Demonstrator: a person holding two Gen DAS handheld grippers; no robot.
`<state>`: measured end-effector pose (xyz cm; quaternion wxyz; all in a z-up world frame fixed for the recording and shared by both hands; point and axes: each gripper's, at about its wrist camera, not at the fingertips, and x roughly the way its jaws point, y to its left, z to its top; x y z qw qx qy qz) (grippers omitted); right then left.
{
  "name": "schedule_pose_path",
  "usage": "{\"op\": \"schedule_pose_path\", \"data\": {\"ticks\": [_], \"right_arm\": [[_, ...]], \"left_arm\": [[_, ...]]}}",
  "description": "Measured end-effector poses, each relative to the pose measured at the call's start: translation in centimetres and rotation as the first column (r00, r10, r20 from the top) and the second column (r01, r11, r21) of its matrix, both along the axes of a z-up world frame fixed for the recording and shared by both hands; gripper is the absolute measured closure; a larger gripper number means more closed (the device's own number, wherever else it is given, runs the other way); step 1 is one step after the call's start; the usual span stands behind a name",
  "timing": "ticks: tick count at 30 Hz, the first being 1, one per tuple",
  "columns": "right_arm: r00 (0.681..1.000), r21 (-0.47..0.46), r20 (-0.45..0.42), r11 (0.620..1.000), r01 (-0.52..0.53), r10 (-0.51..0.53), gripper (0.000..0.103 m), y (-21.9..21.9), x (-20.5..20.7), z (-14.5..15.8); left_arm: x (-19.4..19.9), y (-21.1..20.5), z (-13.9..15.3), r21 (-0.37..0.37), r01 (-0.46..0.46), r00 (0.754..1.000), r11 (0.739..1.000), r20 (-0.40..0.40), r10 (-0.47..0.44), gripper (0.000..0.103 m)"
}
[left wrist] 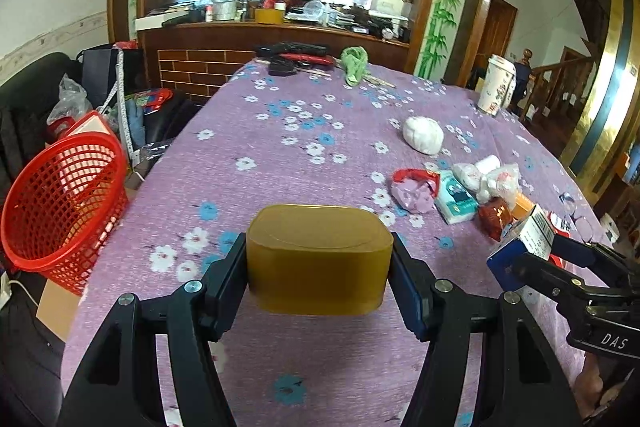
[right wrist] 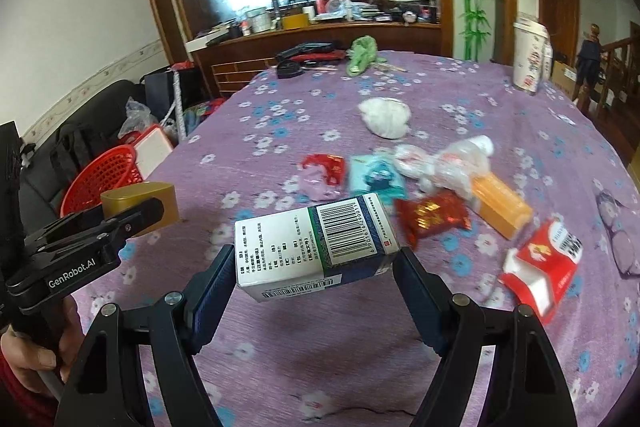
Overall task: Collect trash
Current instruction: 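Carry the yellow container and white-blue box to the red basket with both grippers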
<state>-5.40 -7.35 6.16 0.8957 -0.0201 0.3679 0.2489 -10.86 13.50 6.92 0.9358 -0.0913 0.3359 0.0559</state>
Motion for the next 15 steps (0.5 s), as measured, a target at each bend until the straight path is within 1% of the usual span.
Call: {"op": "schedule_pose_path", "data": {"ticks": [8, 11, 15], "right_arm": [[0.995, 0.001, -0.014, 0.995, -0.096, 0.096, 0.020, 4.7, 0.5, 1.4], [0.990, 0.002, -0.011, 0.990, -0.140, 0.140, 0.020, 7.1, 0.6, 2.2], [0.978, 0.013, -0.017, 0.978, -0.206, 0.206, 0.020, 10.6, 0.8, 3.3]], "left_arm": [[-1.4, 4.3, 1.4, -0.014, -0.079, 0.996, 0.997, 0.035, 0.080, 0.039], [-2.2, 6.4, 1.9, -0.017, -0.121, 0.991, 0.993, 0.048, 0.121, 0.039], [-3.4, 10.1, 2.6, -0.015, -0.192, 0.979, 0.981, 0.065, 0.193, 0.039]]}}
